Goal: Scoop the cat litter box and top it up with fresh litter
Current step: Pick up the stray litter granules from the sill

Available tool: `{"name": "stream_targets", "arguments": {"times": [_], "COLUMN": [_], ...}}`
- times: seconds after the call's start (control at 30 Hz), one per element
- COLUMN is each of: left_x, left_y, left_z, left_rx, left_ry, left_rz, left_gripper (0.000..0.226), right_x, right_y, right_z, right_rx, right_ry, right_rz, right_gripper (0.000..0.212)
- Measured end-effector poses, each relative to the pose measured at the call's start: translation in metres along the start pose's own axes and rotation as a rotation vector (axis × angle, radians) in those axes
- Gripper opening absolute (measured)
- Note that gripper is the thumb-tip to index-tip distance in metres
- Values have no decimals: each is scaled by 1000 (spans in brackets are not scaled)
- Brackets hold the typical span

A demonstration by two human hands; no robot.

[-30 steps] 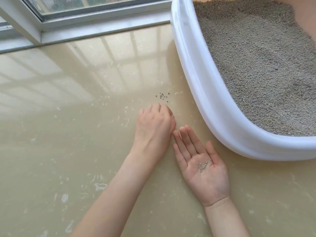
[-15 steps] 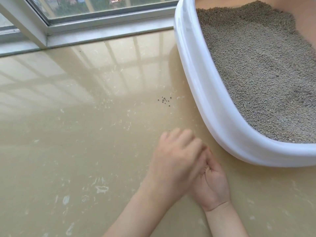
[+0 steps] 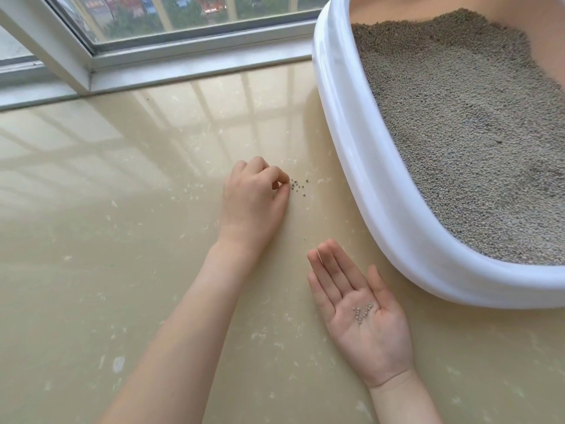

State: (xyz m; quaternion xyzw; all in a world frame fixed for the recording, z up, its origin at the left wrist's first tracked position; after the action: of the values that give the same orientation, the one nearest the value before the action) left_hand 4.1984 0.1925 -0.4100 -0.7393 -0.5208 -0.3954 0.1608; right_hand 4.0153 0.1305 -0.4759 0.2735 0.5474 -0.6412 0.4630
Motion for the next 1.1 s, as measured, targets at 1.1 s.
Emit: {"name": "stream_targets", "arguments": {"times": [1.1], "left_x": [-30], "left_y": [17], "left_z": [-14], "left_rx": [-46], "left_ry": [318], "left_rz": [193], "left_gripper": [13], "right_x": [0], "right_y": [1], "right_z": [-3], "right_rx": [-23], "right_ry": [2], "right_rz": [-9], "right_gripper": [60]}}
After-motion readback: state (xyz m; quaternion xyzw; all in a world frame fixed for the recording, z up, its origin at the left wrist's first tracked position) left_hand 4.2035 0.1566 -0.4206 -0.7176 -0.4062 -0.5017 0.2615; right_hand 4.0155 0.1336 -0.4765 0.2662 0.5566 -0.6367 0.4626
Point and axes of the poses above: each hand's wrist, its own y-axis towards the middle knuckle, its own x-axis out of the back of the hand, z = x × y, the point moved 8 cm from there along y, towards the middle knuckle, and after that the axes turned 8 degrees about -y, right-handed, at the moved point
